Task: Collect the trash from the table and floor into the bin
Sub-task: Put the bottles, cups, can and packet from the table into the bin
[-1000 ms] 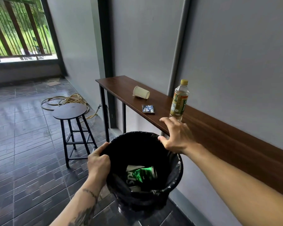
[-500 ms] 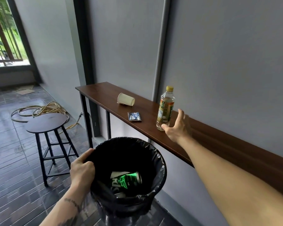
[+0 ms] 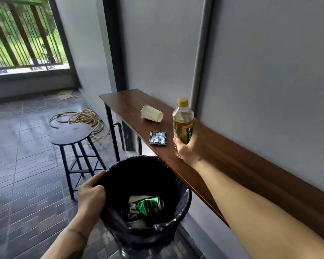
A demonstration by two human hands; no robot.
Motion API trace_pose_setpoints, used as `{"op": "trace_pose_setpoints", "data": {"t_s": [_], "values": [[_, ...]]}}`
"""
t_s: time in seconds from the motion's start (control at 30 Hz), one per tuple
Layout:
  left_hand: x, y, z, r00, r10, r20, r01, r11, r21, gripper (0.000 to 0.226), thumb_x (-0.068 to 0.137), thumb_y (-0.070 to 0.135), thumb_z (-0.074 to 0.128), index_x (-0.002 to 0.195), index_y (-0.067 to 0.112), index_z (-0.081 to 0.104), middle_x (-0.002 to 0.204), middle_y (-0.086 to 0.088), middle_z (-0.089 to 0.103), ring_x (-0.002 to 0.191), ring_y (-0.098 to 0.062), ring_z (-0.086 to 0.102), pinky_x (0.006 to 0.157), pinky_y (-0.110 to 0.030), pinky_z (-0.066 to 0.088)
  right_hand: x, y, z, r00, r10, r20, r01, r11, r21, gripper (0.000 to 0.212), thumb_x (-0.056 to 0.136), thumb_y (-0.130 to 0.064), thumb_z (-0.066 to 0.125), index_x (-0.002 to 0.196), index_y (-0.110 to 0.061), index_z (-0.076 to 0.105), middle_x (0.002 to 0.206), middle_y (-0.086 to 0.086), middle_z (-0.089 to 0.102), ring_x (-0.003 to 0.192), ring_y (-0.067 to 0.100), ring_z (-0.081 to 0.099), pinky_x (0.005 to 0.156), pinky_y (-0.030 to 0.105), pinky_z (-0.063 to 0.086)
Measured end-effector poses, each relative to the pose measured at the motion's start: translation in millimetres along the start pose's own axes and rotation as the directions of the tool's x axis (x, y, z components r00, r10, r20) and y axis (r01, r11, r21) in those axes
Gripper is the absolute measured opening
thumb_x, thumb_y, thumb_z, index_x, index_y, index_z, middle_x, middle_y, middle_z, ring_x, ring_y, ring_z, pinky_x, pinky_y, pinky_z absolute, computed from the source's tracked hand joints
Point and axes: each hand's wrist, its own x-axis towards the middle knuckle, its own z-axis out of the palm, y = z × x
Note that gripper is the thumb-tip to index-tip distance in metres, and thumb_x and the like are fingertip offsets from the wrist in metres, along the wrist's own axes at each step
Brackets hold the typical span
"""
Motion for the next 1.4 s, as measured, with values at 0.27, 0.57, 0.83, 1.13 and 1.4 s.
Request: {"op": "trace_pose_setpoints", "data": {"t_s": [0.27, 0.57, 0.83, 1.13, 1.4], "values": [[10.8, 4.6, -13.3, 0.996, 0.022, -0.091, -0.027, 0.998, -0.052, 0.063, 0.075, -0.026, 0.046, 0.088, 0.027, 0.078, 0.095, -0.005, 0.078, 0.09, -0.029, 0.074, 0.092, -0.046, 0.058, -25.8, -65.8, 68.3, 0.675, 0.04, 0.737, 0.138, 0.974, -0.178, 0.081, 0.073, -0.04, 0.081, 0.139, -0.034, 0.033, 0.117, -0.001, 0.064, 0.101, 0.016, 0.062, 0.09, 0.026, 0.048], [17.8, 11.6, -53.4, 0.977, 0.034, -0.211, -0.054, 0.995, -0.089, 0.056, 0.072, -0.013, 0.054, 0.087, 0.036, 0.076, 0.091, 0.004, 0.077, 0.085, -0.025, 0.074, 0.078, -0.036, 0.061, -102.8, -38.9, 139.7, 0.361, 0.432, 0.827, 0.142, 0.851, -0.506, 0.067, 0.066, -0.046, 0.07, 0.126, -0.026, 0.046, 0.122, 0.01, 0.059, 0.107, 0.03, 0.062, 0.094, 0.043, 0.053], [31.8, 13.6, -81.3, 0.985, 0.072, -0.16, -0.078, 0.996, -0.034, 0.064, 0.072, -0.012, 0.051, 0.115, 0.029, 0.076, 0.103, 0.006, 0.076, 0.094, -0.017, 0.073, 0.089, -0.035, 0.061, -63.8, -78.2, 129.9, 0.627, 0.302, 0.718, 0.162, 0.851, -0.499, 0.074, 0.076, -0.05, 0.067, 0.143, -0.029, 0.046, 0.133, 0.005, 0.059, 0.121, 0.026, 0.057, 0.1, 0.038, 0.047], [46.5, 9.3, -97.3, 0.992, 0.053, -0.112, -0.059, 0.997, -0.043, 0.059, 0.072, -0.011, 0.054, 0.097, 0.037, 0.079, 0.095, 0.013, 0.077, 0.089, -0.018, 0.075, 0.086, -0.04, 0.062, -24.7, -64.7, 85.6, 0.864, 0.32, 0.39, 0.053, 0.71, -0.702, 0.065, 0.083, -0.038, 0.062, 0.144, -0.026, 0.042, 0.146, 0.007, 0.041, 0.13, 0.034, 0.042, 0.108, 0.036, 0.035], [74.2, 8.1, -80.8, 0.993, 0.03, -0.112, -0.042, 0.993, -0.108, 0.063, 0.076, -0.017, 0.05, 0.121, 0.02, 0.074, 0.107, 0.0, 0.075, 0.094, -0.023, 0.074, 0.088, -0.043, 0.061, 7.4, -24.5, 100.6, 0.865, 0.414, 0.285, -0.064, 0.653, -0.755, 0.063, 0.088, -0.047, 0.055, 0.145, -0.03, 0.036, 0.142, 0.011, 0.041, 0.127, 0.039, 0.046, 0.105, 0.044, 0.038]]}}
